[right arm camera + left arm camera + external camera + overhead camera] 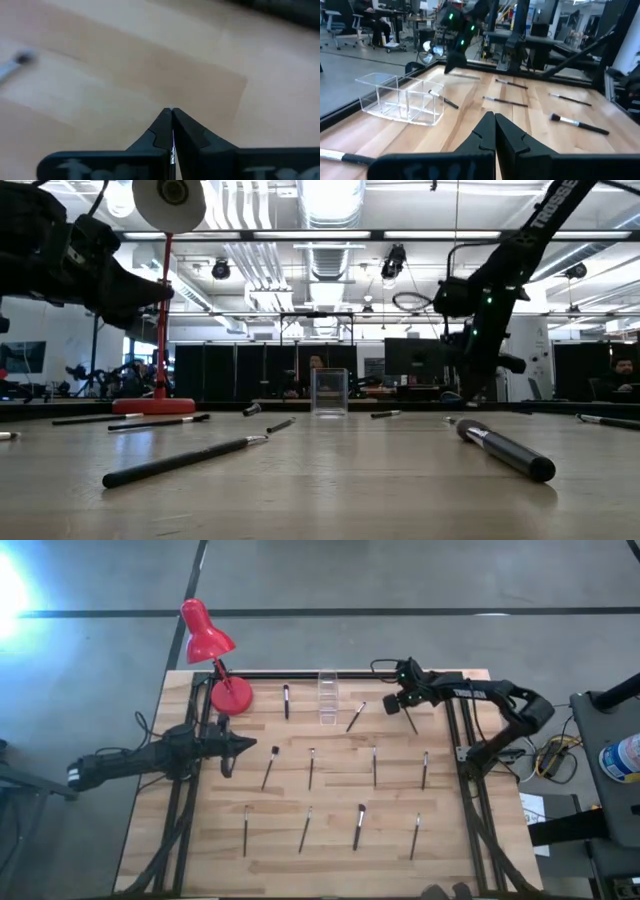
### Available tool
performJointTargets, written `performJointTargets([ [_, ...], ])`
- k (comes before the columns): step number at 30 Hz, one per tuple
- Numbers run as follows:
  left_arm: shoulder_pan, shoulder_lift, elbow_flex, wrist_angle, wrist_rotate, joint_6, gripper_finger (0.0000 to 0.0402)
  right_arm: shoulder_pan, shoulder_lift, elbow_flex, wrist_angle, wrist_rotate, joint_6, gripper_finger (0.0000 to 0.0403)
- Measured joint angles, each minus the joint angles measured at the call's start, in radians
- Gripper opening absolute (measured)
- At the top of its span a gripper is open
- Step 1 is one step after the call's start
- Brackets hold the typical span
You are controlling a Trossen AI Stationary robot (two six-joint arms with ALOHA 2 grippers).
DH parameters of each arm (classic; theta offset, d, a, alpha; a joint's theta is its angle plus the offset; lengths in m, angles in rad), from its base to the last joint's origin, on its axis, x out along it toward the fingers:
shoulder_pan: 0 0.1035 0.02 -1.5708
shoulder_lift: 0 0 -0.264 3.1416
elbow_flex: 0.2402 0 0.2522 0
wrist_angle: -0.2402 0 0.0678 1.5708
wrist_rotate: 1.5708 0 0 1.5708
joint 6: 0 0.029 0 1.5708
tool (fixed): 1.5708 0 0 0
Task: Put items in baskets/containers
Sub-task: Put the black eyeshadow brush into the transparent organizer
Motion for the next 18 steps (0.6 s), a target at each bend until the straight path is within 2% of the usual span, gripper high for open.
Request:
performJointTargets([
  [3, 0.000, 0.027, 0.000, 0.020, 0.002, -0.034, 0.0000, 0.021, -0.064, -0.019, 0.029, -0.009, -0.037, 0.0008],
  [8, 0.000, 0.075, 0.000, 0.137, 0.002, -0.056, 0.0000, 0.066, -0.193, -0.094, 0.192, -0.049, -0.069, 0.0008],
  [13, 0.000, 0.119, 0.000, 0.287, 0.001, -0.070, 0.0000, 0.136, -0.301, -0.207, 0.440, -0.091, -0.078, 0.0008],
  [18, 0.000, 0.162, 0.000, 0.342, 0.001, -0.072, 0.0000, 0.238, -0.338, -0.317, 0.777, -0.095, -0.094, 0.0008],
])
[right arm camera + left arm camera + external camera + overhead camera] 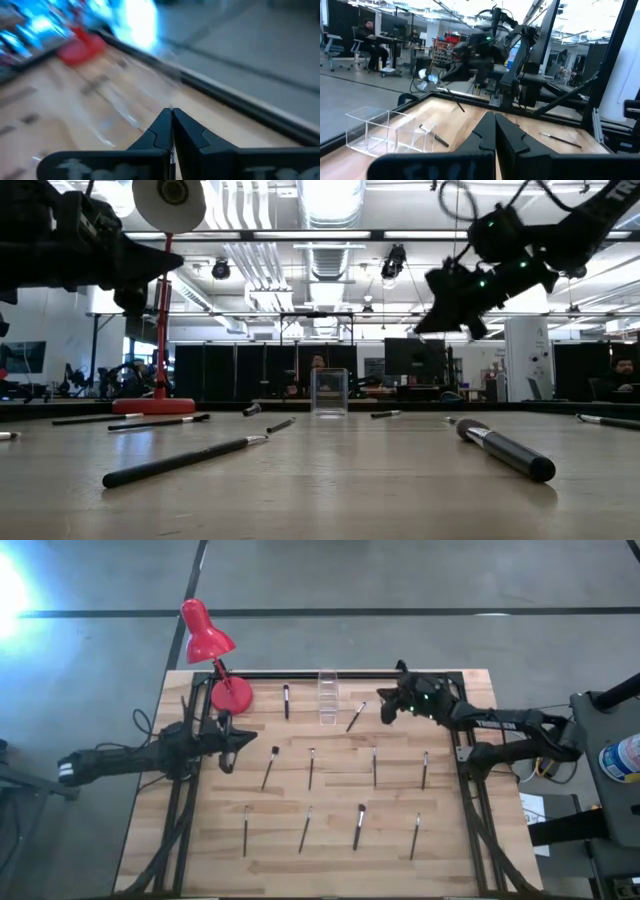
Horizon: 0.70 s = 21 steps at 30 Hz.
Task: Put items in baskets/containers
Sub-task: Put the black eyeshadow brush into the transparent organizer
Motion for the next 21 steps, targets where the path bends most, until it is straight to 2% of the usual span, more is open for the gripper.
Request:
performJointTargets([
  [5, 0.000, 0.041, 0.000, 0.014, -0.004, 0.000, 0.0000, 0.091, 0.024, -0.041, 0.254, -0.002, -0.022, 0.0008],
  [11, 0.000, 0.078, 0.000, 0.024, -0.015, 0.003, 0.0000, 0.175, 0.104, -0.011, 0.465, -0.002, -0.090, 0.0008],
  [14, 0.000, 0.088, 0.000, 0.032, -0.017, 0.006, 0.0000, 0.181, 0.181, 0.044, 0.542, -0.001, -0.114, 0.0008],
  [21, 0.000, 0.100, 0.000, 0.037, -0.016, 0.007, 0.0000, 0.131, 0.410, 0.287, 0.548, 0.003, -0.153, 0.0008],
])
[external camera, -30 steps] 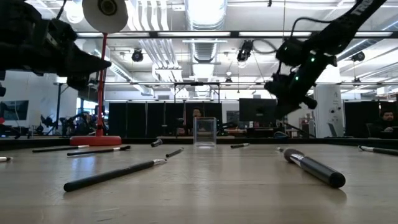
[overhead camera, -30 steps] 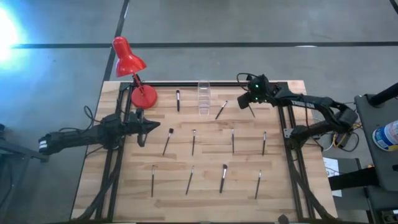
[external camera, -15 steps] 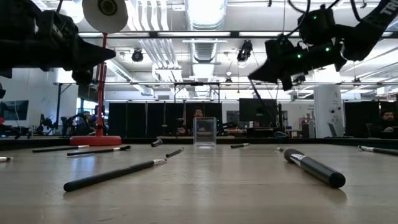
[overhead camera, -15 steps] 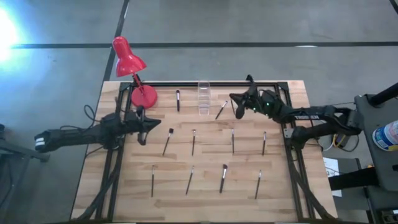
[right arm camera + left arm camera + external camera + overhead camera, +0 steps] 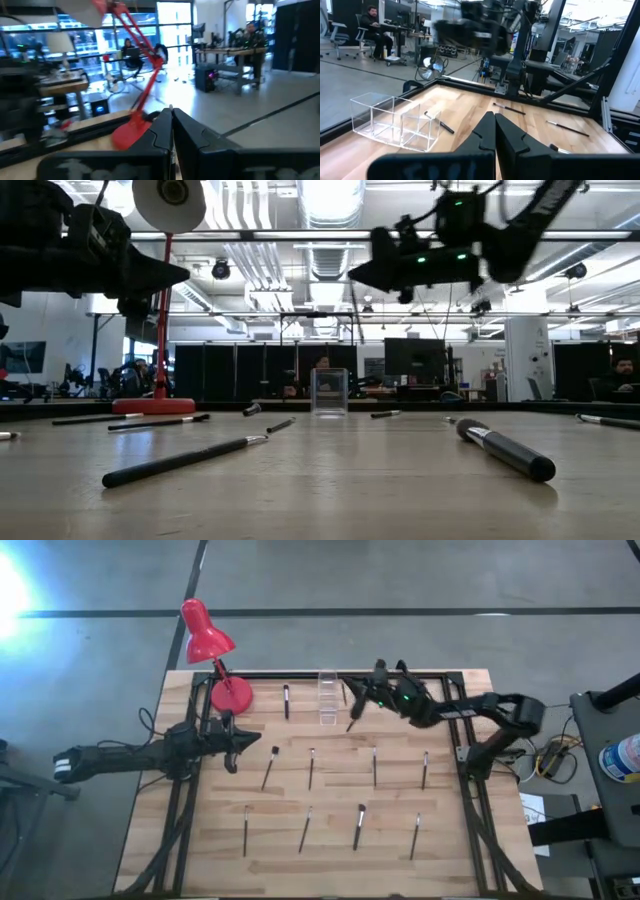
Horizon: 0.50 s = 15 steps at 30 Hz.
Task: Put items in baskets/containers
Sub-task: Put the black eyeshadow brush into the transparent organizer
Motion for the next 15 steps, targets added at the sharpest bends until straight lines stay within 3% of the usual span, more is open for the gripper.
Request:
performJointTargets([
  [9, 0.000, 0.002, 0.000, 0.000, 0.000, 0.003, 0.0000, -0.126, 0.206, 0.329, -0.231, -0.024, 0.000, 0.0008],
  [15, 0.000, 0.002, 0.000, -0.001, 0.000, 0.009, 0.0000, -0.156, 0.325, 0.442, -0.235, -0.054, -0.003, 0.0008],
])
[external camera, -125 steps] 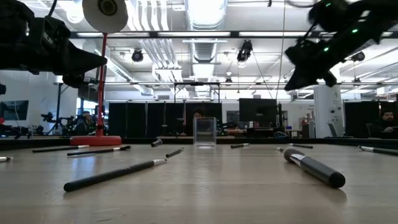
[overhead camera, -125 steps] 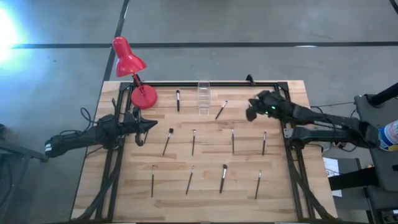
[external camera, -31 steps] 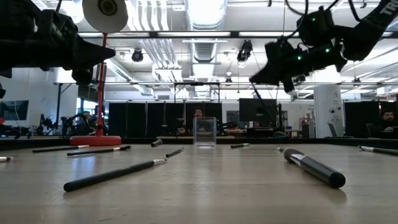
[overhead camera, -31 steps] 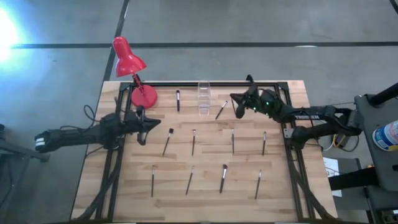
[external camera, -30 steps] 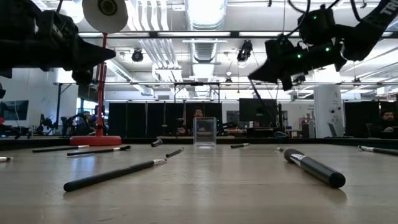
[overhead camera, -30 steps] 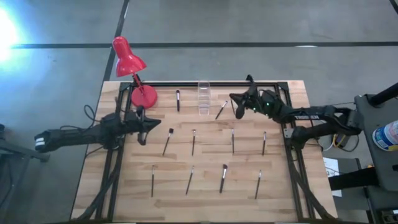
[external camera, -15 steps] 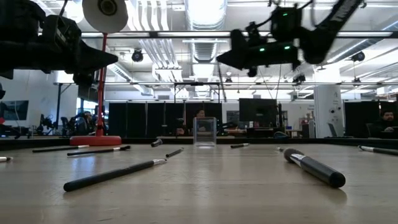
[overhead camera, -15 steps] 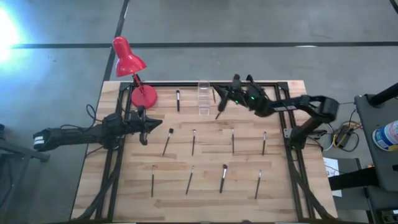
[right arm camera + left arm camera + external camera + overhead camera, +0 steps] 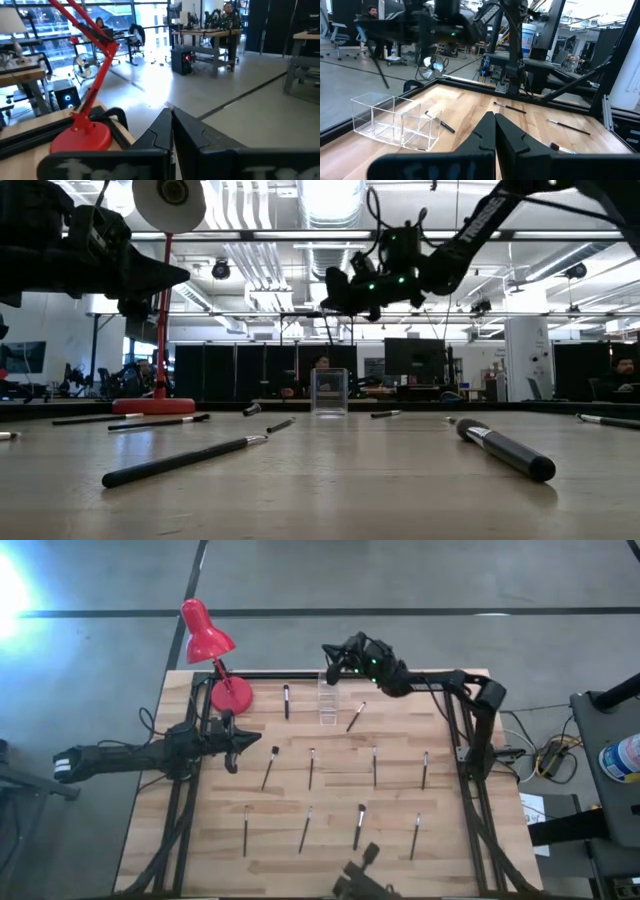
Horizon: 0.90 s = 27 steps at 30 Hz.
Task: Put items in baskets/containers
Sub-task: Put the black eyeshadow brush into the transparent organizer
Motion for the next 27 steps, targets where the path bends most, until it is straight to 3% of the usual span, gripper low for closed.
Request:
performJointTargets([
  [7, 0.000, 0.001, 0.000, 0.000, 0.000, 0.000, 0.0000, -0.029, 0.086, 0.070, -0.005, -0.028, 0.001, 0.0008],
  [27, 0.000, 0.002, 0.000, 0.000, 0.000, 0.000, 0.0000, -0.039, 0.092, 0.025, -0.065, -0.028, 0.001, 0.0008],
])
